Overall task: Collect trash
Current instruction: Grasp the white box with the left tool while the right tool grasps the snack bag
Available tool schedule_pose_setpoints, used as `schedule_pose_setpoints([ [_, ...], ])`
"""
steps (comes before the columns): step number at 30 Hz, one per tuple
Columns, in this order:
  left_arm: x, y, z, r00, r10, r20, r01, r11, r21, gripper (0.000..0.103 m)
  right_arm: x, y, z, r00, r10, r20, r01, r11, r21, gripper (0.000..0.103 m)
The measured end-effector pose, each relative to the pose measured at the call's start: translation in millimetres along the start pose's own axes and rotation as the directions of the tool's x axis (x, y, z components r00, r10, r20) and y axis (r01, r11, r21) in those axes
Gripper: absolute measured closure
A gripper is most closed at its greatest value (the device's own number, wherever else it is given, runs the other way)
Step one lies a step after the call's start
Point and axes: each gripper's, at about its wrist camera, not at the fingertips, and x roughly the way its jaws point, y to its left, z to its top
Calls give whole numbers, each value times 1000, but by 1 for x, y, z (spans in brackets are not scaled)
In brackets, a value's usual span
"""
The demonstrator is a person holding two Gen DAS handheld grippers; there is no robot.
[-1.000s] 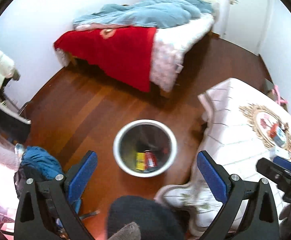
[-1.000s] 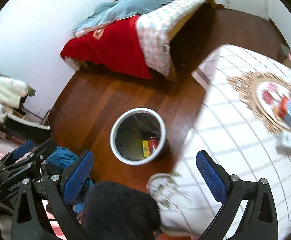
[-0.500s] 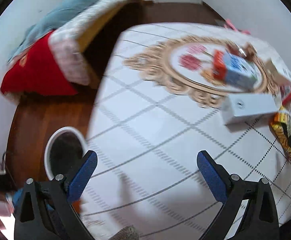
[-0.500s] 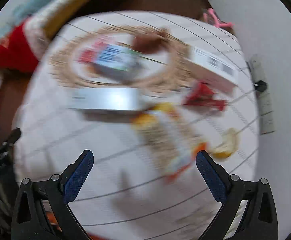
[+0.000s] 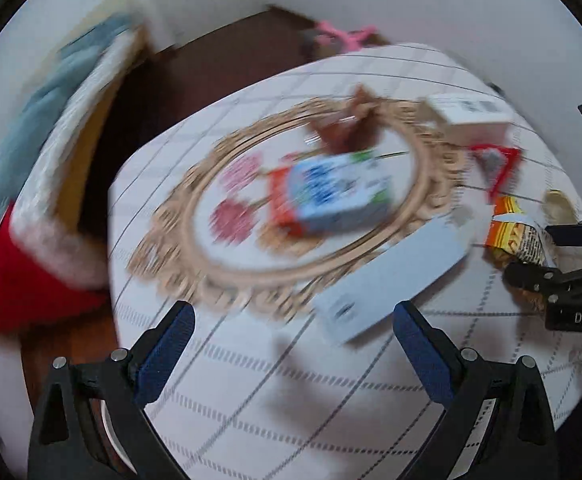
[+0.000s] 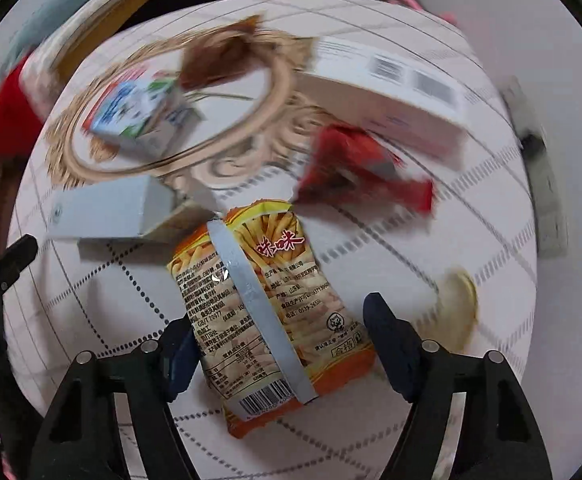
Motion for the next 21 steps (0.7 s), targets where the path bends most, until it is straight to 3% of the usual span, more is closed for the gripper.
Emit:
schedule_pose_setpoints([
  [4, 19, -29, 20, 997, -64, -44, 71, 981, 178, 2, -18, -17, -25, 1000, 16, 19, -19, 988, 151, 27],
  [6, 32, -37, 27, 994, -78, -79, 94, 971, 220, 3, -21, -23, -32, 999, 29, 21, -32, 979, 203, 27],
  [7, 38, -43, 28, 991, -86, -100, 108, 964, 241, 14, -21, -26, -34, 999, 34, 21, -38, 976, 216, 27],
  [8, 43, -49, 27, 989, -84, -120, 112, 960, 258, 36, -21, -28, -36, 999, 37, 19, -41, 974, 224, 27],
  [9, 46, -52, 26, 987, -82, -136, 116, 957, 265, 48, -21, -32, -38, 999, 40, 16, -43, 972, 232, 27],
  [11, 47, -57, 25, 989, -67, -135, 101, 958, 268, 53, -17, -36, -37, 999, 48, 3, -47, 969, 244, 27],
  [13, 45, -56, 24, 986, -87, -144, 118, 968, 220, 61, -15, -34, -34, 999, 44, -5, -41, 968, 248, 27],
  [17, 44, -44, 16, 976, -120, -179, 124, 992, 14, 67, -11, -26, -30, 999, 50, -10, -46, 970, 240, 26],
  [21, 50, -41, 9, 976, -135, -169, 129, 991, -47, 67, -4, -16, -22, 999, 36, -26, -30, 977, 211, 22],
])
